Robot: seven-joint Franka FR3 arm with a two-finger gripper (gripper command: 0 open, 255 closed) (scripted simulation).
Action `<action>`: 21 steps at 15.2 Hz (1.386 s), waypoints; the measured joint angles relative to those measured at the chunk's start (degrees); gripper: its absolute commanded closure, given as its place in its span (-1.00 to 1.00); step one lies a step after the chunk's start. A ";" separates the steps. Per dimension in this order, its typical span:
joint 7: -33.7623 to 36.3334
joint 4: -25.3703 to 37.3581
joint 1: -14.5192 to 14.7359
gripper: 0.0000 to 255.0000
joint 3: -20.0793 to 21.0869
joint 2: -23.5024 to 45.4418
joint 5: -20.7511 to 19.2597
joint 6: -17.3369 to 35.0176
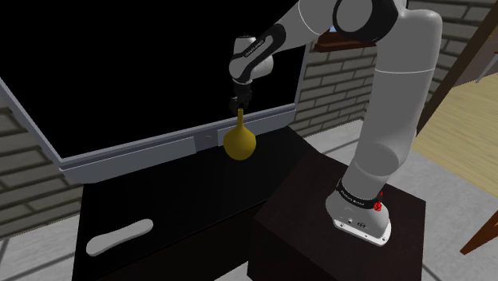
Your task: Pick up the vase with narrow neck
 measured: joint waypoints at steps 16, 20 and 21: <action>0.12 1.28 0.02 1.00 -0.08 -1.73 -0.20 -3.07; 0.31 2.17 0.07 1.00 -0.12 -3.61 -0.41 -5.83; 0.39 2.67 0.10 1.00 -0.12 -4.00 -0.46 -6.71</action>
